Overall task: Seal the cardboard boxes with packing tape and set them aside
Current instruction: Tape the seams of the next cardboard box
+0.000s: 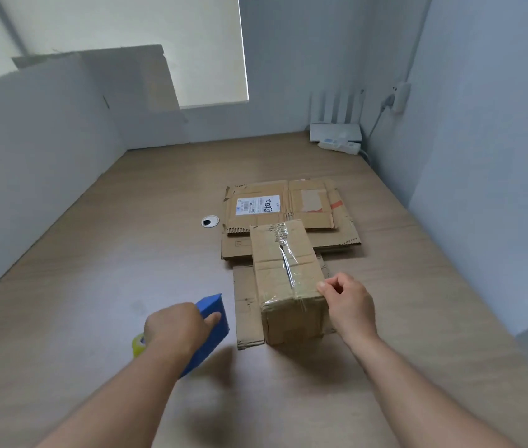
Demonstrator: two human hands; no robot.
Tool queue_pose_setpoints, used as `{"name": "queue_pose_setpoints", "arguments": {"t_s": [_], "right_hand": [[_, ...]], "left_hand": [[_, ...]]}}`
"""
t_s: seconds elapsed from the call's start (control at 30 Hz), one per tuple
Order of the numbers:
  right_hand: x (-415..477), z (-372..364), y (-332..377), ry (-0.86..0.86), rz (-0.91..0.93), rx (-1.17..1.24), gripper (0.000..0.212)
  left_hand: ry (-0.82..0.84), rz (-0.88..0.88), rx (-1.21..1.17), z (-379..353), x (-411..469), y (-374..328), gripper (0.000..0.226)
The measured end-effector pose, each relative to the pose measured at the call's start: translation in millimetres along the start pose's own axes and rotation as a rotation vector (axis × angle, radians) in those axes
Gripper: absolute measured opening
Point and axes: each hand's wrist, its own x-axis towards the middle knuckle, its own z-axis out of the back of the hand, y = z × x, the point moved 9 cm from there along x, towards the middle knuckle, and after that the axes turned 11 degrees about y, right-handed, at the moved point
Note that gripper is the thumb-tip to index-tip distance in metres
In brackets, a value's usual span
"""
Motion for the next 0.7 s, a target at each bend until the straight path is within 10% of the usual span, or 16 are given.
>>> {"name": "queue_pose_setpoints", "arguments": {"t_s": [0.43, 0.57, 0.7], "right_hand": [[-1.8, -0.4, 1.0, 0.005, 0.028, -0.054, 0.017], [-1.6, -1.6, 0.8, -0.002, 0.045, -0.087, 0.018], [-3.9, -3.1, 7.2, 0.035, 0.012, -0.194, 0.033]], "left_hand": [[-0.010, -0.020, -0.218, -61.8, 6.1, 12.4, 0.037], [-0.212, -0.319, -0.684, -16.0, -23.5, -37.9, 0.045], [0.058, -0.455, -1.037, -5.8, -32.6, -112.7, 0.078]]}}
